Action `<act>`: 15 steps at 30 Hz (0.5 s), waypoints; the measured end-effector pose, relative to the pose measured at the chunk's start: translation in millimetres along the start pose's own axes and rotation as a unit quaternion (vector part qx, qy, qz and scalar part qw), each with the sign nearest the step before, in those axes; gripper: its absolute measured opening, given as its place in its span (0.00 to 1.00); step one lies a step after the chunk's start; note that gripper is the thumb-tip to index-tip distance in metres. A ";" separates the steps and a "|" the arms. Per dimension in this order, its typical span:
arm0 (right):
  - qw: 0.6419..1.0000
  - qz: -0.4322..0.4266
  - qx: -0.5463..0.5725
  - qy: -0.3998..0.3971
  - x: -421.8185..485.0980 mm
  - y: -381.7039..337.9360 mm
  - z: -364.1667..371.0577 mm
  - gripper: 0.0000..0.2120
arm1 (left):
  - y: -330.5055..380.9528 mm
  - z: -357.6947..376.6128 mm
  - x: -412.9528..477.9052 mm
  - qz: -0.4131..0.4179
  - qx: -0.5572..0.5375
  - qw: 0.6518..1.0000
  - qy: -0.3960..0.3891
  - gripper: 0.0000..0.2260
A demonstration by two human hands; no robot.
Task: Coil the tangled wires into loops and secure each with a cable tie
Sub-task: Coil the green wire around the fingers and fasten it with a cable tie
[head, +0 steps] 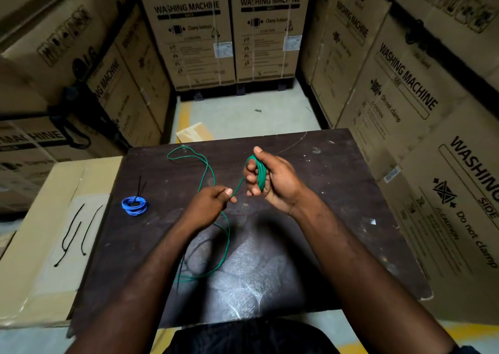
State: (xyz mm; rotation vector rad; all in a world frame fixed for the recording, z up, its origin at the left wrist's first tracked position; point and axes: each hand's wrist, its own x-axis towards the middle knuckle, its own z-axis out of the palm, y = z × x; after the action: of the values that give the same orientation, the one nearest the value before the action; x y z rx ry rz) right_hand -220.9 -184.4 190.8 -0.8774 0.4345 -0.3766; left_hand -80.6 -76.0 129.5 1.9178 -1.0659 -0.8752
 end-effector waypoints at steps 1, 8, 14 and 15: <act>1.000 -0.010 0.013 0.009 1.4 -0.7 -0.4 0.20 | -0.3 1.1 -0.6 0.000 0.000 1.000 -0.005 0.14; 0.994 -0.080 0.026 0.077 18.7 8.0 -5.2 0.23 | 10.0 21.9 -10.3 0.004 0.039 0.999 -0.035 0.15; 0.985 -0.087 -0.050 0.138 32.4 25.2 -16.7 0.19 | 23.4 30.5 -25.3 0.029 0.051 0.997 -0.042 0.15; 0.983 -0.084 -0.064 0.150 34.8 26.5 -19.3 0.18 | 27.0 32.1 -27.8 0.031 0.051 0.997 -0.045 0.15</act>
State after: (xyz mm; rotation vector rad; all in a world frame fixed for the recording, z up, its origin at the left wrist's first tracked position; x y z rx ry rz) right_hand -197.5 -198.3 151.4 -0.9888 0.6716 -0.6462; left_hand -128.7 -70.3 142.8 1.9325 -1.2381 -0.8946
